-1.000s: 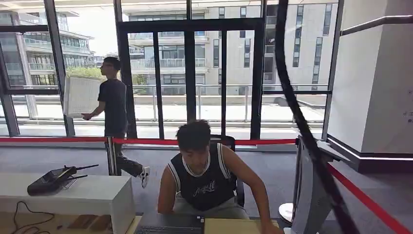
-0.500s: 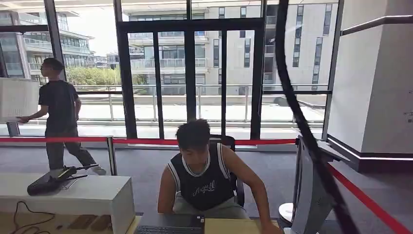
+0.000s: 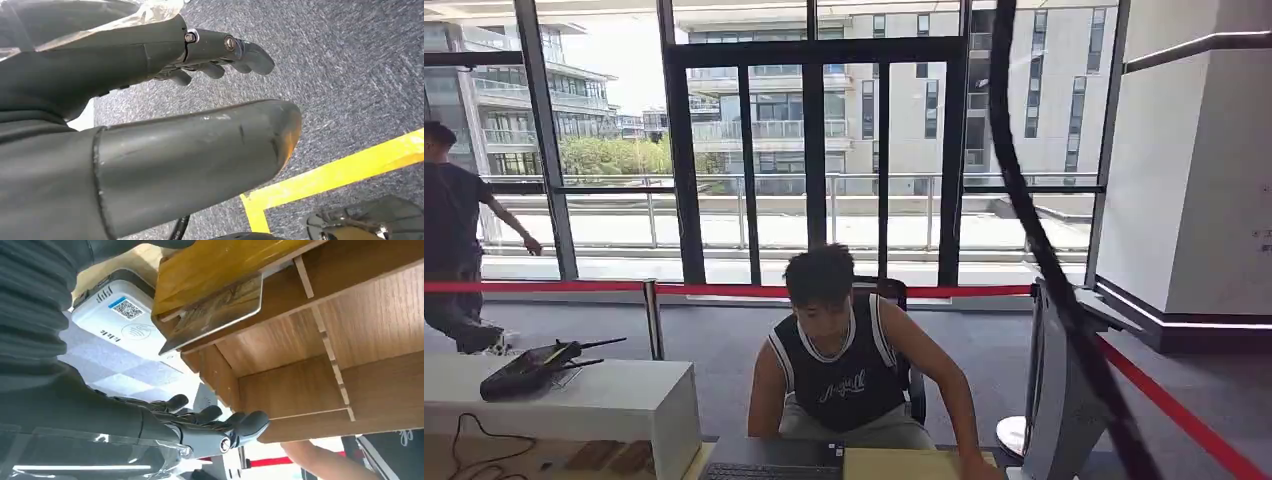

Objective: Pass the card to the sensor for recognition and then transmit it.

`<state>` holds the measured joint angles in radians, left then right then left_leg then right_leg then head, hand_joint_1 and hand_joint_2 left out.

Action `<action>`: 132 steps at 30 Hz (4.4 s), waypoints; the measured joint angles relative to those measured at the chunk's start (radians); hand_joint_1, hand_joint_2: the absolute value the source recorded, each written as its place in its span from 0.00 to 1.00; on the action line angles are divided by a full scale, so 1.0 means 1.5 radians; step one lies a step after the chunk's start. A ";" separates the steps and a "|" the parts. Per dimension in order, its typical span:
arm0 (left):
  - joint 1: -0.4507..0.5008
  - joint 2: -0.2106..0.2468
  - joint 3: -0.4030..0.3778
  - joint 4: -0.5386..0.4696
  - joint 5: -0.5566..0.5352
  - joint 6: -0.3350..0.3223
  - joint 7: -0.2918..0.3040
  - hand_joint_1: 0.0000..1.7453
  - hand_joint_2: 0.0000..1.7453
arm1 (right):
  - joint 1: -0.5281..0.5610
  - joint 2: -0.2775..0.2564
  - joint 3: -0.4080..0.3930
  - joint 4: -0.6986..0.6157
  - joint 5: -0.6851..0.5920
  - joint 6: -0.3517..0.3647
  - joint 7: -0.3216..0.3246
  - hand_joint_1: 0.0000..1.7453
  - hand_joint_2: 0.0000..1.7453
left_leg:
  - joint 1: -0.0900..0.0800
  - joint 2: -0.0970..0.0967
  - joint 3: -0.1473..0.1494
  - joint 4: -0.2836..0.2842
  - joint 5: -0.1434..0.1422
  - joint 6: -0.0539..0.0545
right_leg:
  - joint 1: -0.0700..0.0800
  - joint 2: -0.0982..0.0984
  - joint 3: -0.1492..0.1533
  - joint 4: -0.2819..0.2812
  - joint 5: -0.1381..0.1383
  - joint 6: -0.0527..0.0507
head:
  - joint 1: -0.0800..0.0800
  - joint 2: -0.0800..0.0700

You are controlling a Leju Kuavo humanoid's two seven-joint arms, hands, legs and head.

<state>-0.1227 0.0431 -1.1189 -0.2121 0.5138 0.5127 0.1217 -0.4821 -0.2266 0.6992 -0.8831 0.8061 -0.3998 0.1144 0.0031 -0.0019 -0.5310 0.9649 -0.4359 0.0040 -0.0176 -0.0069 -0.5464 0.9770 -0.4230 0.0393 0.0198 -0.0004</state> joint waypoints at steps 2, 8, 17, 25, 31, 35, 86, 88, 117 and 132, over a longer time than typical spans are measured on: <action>0.000 0.000 0.000 0.000 -0.001 0.000 0.000 0.00 0.00 | 0.000 0.000 0.000 0.001 0.000 -0.001 0.000 0.00 1.00 | 0.000 0.000 0.000 0.000 0.000 0.000 | 0.000 0.000 0.000 0.000 0.000 0.000 | 0.000 0.000; 0.000 0.000 0.000 0.000 -0.001 0.000 0.000 0.00 0.00 | 0.000 0.000 0.000 0.001 0.003 -0.009 -0.006 0.00 1.00 | 0.000 0.000 0.000 0.000 0.000 0.000 | 0.000 0.000 0.000 0.000 0.000 0.000 | 0.000 0.000; 0.000 0.000 0.000 0.000 -0.002 0.000 0.000 0.00 0.00 | 0.000 0.002 0.000 0.000 0.007 -0.009 -0.007 0.00 1.00 | 0.000 0.000 0.000 0.000 0.000 0.000 | 0.000 0.000 0.000 0.000 0.000 0.000 | 0.000 0.000; 0.000 0.000 0.000 0.000 -0.002 0.000 0.000 0.00 0.00 | 0.000 0.005 0.000 0.000 0.008 -0.008 -0.008 0.00 1.00 | 0.000 0.000 0.000 0.000 0.000 0.000 | 0.000 0.000 0.000 0.000 0.000 0.000 | 0.000 0.000; 0.000 0.000 0.000 0.000 -0.001 0.000 0.000 0.00 0.00 | 0.000 0.010 0.000 0.000 0.011 -0.007 -0.011 0.00 1.00 | 0.000 0.000 0.000 0.000 0.000 0.000 | 0.000 0.000 0.000 0.000 0.000 0.000 | 0.000 0.000; 0.000 0.000 0.000 0.000 -0.001 0.000 -0.001 0.00 0.00 | 0.000 0.014 0.000 0.000 0.013 -0.007 -0.013 0.00 1.00 | 0.000 0.000 0.000 0.000 0.000 0.000 | 0.000 0.000 0.000 0.000 0.000 0.000 | 0.000 0.000; 0.000 -0.002 -0.001 0.000 -0.005 0.004 -0.010 0.00 0.00 | -0.022 0.013 -0.025 -0.036 0.024 -0.055 -0.002 1.00 1.00 | 0.000 0.000 0.000 0.000 0.000 0.000 | 0.000 0.000 0.000 0.000 0.000 0.000 | 0.000 0.000; 0.000 -0.002 -0.001 0.000 -0.005 0.004 -0.010 0.00 0.00 | -0.032 0.007 -0.035 -0.055 0.031 -0.053 0.011 1.00 1.00 | 0.000 0.000 0.000 0.000 0.000 0.000 | 0.000 0.000 0.000 0.000 0.000 0.000 | 0.000 0.000; -0.026 -0.007 -0.021 0.000 -0.039 -0.019 0.001 0.00 0.00 | -0.236 0.006 -0.060 -0.111 0.056 0.038 0.006 1.00 1.00 | 0.000 0.000 -0.001 0.000 0.002 0.000 | 0.000 0.000 -0.001 0.001 0.002 0.000 | 0.000 0.000; -0.050 -0.009 -0.051 0.000 -0.051 -0.032 0.012 0.00 0.00 | -0.393 0.103 -0.031 0.147 0.061 0.036 -0.009 1.00 1.00 | 0.000 0.000 -0.001 0.000 0.002 0.000 | 0.000 0.000 -0.001 0.001 0.002 0.000 | -0.001 0.000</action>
<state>-0.1970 0.0290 -1.1948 -0.2121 0.4368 0.4643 0.1404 -1.0717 -0.0714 0.6523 -0.6631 0.8980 -0.3460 0.1011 0.0032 -0.0025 -0.5333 0.9651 -0.4326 0.0038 -0.0175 -0.0076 -0.5482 0.9781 -0.4207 0.0388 0.0191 -0.0004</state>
